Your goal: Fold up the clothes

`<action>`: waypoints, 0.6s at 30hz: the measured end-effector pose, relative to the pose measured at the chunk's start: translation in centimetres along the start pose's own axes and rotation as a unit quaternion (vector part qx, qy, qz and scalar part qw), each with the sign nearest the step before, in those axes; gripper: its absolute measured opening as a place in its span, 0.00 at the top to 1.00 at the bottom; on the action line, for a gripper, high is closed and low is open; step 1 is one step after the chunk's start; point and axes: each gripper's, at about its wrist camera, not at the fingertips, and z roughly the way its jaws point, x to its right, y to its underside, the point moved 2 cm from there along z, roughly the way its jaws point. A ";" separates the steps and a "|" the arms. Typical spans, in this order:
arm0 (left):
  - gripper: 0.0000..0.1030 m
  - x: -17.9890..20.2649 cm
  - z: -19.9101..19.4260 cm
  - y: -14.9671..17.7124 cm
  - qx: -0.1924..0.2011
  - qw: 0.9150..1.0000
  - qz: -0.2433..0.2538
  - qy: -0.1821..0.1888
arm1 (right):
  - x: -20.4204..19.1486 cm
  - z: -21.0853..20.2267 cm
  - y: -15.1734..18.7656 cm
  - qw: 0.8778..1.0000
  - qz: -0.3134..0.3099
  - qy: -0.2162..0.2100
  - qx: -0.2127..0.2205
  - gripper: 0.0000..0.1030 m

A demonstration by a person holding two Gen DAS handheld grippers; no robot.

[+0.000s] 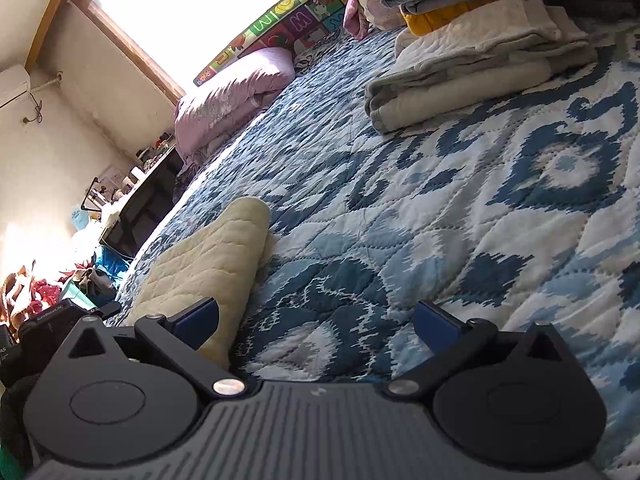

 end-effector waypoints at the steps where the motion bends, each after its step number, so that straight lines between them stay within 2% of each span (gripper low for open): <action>1: 0.71 0.2 0.1 -0.1 -0.001 1.000 0.010 -0.011 | 0.0 0.0 0.0 1.000 -0.002 0.000 -0.001 0.00; 2: 0.79 0.4 0.2 -0.1 -0.003 1.000 0.019 -0.021 | 0.1 0.0 -0.1 1.000 -0.001 -0.001 0.000 0.00; 5: 0.93 0.9 0.3 -0.1 -0.003 0.999 0.043 -0.030 | 0.2 -0.2 -0.2 1.000 0.002 -0.005 0.000 0.00; 10: 0.96 1.8 -0.1 0.0 0.002 0.998 0.054 -0.025 | 0.5 -0.6 -0.4 1.000 0.006 -0.010 0.001 0.00; 15: 0.99 7.0 -1.8 0.8 0.011 0.993 0.107 0.048 | 0.7 -1.2 -0.8 1.000 0.011 -0.014 0.009 0.00; 18: 1.00 11.8 -2.6 2.4 0.007 0.982 0.157 0.102 | 1.4 -2.0 -1.4 0.999 0.027 -0.013 0.025 0.00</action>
